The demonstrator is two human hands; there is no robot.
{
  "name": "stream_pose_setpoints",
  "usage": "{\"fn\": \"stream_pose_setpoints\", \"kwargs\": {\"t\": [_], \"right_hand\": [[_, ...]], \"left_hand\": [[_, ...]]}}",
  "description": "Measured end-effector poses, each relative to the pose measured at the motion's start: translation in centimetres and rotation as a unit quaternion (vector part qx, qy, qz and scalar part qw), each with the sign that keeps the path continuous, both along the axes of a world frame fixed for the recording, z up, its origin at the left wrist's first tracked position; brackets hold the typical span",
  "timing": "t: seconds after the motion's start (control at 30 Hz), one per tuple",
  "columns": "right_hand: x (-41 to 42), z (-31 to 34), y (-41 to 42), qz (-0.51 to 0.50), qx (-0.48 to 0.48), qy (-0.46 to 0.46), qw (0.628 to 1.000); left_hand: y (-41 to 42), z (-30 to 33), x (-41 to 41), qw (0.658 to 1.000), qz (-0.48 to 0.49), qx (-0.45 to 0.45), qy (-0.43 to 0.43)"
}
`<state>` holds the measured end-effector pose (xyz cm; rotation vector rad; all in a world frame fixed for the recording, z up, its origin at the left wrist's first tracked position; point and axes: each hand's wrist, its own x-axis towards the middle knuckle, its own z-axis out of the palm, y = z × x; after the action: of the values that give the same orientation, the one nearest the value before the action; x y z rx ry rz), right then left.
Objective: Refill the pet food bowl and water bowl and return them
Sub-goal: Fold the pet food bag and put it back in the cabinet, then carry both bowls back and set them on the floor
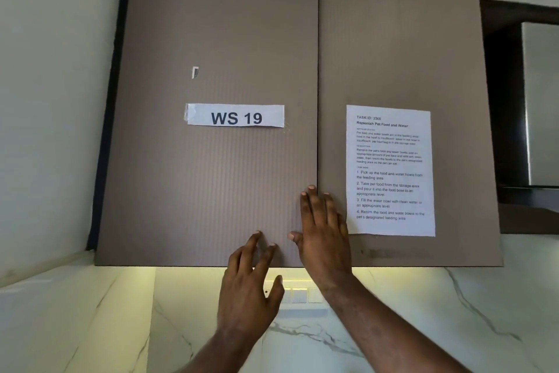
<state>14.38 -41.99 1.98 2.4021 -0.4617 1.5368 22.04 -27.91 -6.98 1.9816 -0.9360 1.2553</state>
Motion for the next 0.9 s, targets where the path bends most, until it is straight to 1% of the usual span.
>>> {"fn": "stream_pose_setpoints", "kwargs": {"t": [0.17,0.33,0.47,0.57,0.73,0.9], "right_hand": [[1.1,-0.1,-0.4,-0.011,0.006,0.01,1.0],[1.3,-0.2,-0.5,-0.004,0.009,0.016,1.0],[0.9,-0.6,-0.5,0.014,0.016,0.012,1.0],[0.4,-1.8,-0.6,0.025,0.024,0.01,0.999],[-1.4,-5.2,-0.7,0.033,0.041,0.022,0.998],[-4.2,-10.2,-0.4,0.056,0.085,0.057,0.993]], "left_hand": [[-0.5,0.0,0.9,1.0,0.018,-0.002,0.009],[-0.7,-0.2,1.0,1.0,0.028,0.008,-0.001],[-0.7,-0.2,0.4,1.0,0.023,0.009,0.002],[-0.6,-0.7,-0.1,1.0,-0.002,0.007,0.016],[-0.1,-2.8,-1.2,0.997,-0.016,-0.015,0.078],[1.2,-7.7,-2.8,0.979,0.02,-0.012,0.201]]}}
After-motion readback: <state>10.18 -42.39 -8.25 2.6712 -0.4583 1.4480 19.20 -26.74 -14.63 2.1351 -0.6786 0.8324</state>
